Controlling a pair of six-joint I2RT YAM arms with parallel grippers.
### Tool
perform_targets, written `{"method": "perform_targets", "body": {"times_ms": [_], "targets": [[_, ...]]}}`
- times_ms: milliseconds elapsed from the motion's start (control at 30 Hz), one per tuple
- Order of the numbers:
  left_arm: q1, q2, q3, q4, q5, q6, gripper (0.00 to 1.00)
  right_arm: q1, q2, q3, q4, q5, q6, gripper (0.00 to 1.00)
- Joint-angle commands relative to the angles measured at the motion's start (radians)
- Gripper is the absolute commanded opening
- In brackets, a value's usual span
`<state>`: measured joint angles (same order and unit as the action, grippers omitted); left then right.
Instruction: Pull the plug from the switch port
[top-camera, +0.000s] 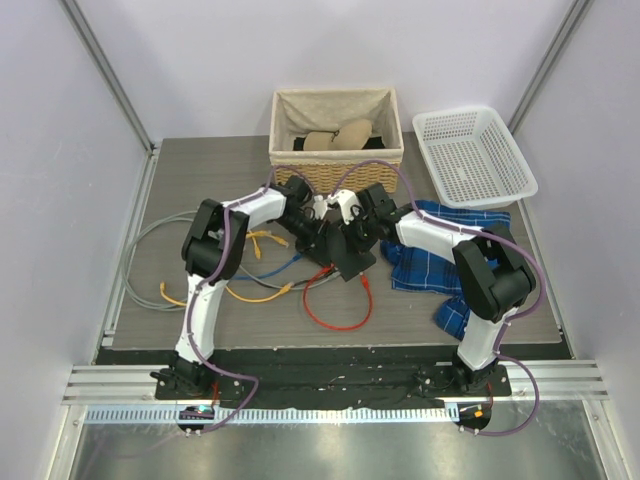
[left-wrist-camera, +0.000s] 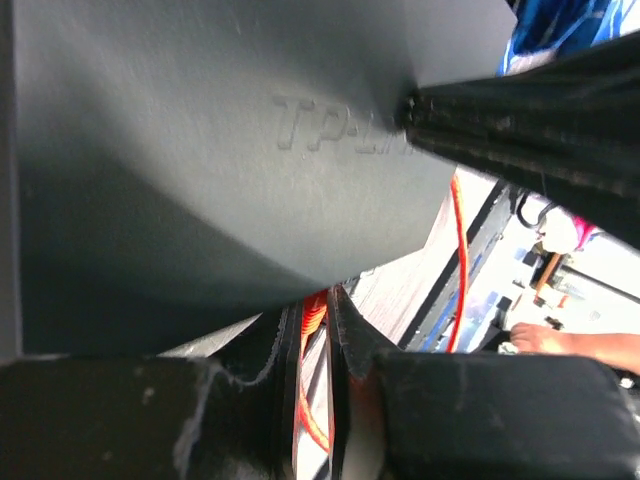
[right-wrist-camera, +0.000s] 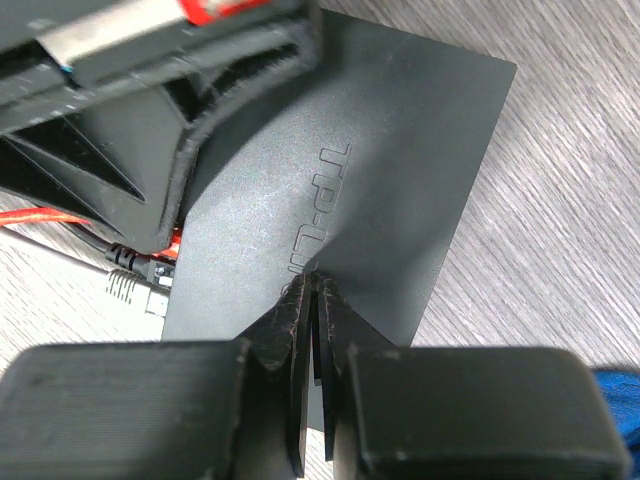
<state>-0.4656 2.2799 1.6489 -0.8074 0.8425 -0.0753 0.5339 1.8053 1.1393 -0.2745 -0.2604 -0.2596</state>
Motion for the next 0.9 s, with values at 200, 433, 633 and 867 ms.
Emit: {"method": "perform_targets", "body": {"times_ms": [200,433,633,867], "targets": [[0.154,-0.249,-0.21,0.117,0.019,0.144,0.0,0.003,0.081,-0.039,-0.14,0.049,-0.007,0.11],[0.196,-0.332,0.092,0.025,0.187,0.083,0.0,0.005,0.114,0.005,-0.146,0.044,-0.004,0.11],[0.289,-0.387,0.219,0.087,0.352,-0.114,0.0,0.005,0.114,0.027,-0.15,0.052,-0.01,0.1],[0.566,-0.52,0.187,0.139,0.293,-0.209,0.0,0.005,0.101,0.016,-0.147,0.059,-0.018,0.1]]}}
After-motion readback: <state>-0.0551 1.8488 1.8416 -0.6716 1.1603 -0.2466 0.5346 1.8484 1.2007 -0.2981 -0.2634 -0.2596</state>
